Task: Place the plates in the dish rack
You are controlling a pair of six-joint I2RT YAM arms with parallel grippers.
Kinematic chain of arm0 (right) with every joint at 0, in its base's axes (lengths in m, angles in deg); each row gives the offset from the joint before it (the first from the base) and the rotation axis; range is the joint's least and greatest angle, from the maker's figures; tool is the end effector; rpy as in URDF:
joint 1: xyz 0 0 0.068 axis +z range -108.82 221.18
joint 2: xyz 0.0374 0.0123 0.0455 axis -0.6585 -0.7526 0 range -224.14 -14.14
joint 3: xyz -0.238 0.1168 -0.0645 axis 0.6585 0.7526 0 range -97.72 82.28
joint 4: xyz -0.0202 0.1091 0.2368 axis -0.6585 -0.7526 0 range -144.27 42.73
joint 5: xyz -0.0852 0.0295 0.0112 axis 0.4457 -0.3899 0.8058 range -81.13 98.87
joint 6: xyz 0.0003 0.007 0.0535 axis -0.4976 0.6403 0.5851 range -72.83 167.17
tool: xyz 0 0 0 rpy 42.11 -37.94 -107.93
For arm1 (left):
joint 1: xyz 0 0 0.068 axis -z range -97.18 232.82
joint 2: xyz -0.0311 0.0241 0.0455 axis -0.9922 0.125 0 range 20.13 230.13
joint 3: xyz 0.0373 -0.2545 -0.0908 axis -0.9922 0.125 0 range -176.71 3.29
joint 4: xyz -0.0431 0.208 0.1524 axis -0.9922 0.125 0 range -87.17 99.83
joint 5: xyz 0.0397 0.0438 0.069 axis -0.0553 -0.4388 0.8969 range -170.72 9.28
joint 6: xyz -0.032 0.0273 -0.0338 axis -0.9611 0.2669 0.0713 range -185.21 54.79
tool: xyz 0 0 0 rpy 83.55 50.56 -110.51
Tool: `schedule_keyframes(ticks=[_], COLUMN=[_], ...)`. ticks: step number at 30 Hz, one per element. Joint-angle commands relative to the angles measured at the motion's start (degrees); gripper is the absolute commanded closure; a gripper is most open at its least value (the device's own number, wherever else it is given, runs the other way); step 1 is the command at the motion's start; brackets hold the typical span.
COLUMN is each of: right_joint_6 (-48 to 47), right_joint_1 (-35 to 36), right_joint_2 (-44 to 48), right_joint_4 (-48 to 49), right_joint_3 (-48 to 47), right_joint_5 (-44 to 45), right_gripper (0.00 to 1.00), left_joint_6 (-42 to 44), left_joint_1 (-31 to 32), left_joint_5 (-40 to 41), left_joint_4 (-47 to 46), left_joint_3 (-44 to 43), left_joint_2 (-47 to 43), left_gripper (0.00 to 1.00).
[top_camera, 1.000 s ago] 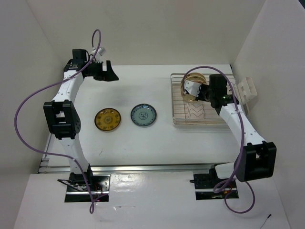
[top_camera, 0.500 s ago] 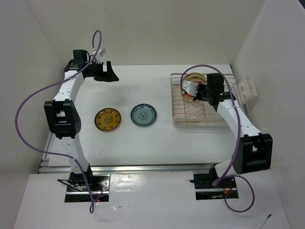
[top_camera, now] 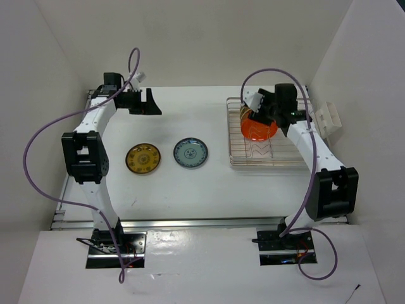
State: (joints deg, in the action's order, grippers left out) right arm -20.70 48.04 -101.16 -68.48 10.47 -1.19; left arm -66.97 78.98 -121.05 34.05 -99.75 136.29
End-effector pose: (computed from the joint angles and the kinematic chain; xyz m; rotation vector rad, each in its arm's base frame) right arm 0.3430 0.0474 0.3060 -1.4271 1.7062 -0.4009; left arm 0.4614 0.0077 0.2825 0.2343 2.2339 -0.7981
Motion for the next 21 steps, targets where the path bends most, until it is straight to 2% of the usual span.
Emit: schedule_keyframes(ticks=[1,5,7,9,11,14,15,17,21], right_joint_6=[11.0,26.3,36.4,42.5,52.3,61.9,64.2,69.3,76.8], right_joint_1=[-0.3,-0.3,0.2,0.2,0.2,0.2,0.2,0.2,0.2], right_joint_2=[2.5,7.6,10.6,15.2,17.9,17.4,17.4,16.5,15.9], right_joint_4=[2.4,5.6,11.1,17.1,19.2,14.5,12.7,9.6,9.5], right_joint_3=[-8.5,-11.0,-8.5,-2.7,0.6,0.5,-1.0,-1.6,0.3], right_joint_5=[-5.6,-12.6,-16.2,-17.2,-16.7,-17.2,-18.0,-22.1,-26.3], right_gripper=[0.28,0.28,0.36,0.36,0.3,0.26,0.21,0.21,0.2], left_joint_6=[-0.7,-1.2,-1.2,-2.1,-2.8,-5.1,-5.6,-7.6,-12.3], left_joint_1=[3.2,6.3,8.5,10.0,11.1,12.4,12.4,12.4,13.1], left_joint_5=[-2.5,-4.3,-4.8,-4.2,-3.4,-2.1,-2.1,-2.1,1.7], left_joint_4=[-0.5,-1.3,-1.3,-2.0,-3.7,-5.8,-6.4,-7.0,-10.5], left_joint_3=[4.3,10.2,12.3,15.8,18.7,21.4,21.9,22.7,26.0], left_joint_2=[0.0,-0.5,-1.0,-1.5,-2.1,-2.1,-2.1,-1.4,-0.2], left_gripper=[0.0,0.0,0.01,0.03,0.03,0.06,0.08,0.12,0.22])
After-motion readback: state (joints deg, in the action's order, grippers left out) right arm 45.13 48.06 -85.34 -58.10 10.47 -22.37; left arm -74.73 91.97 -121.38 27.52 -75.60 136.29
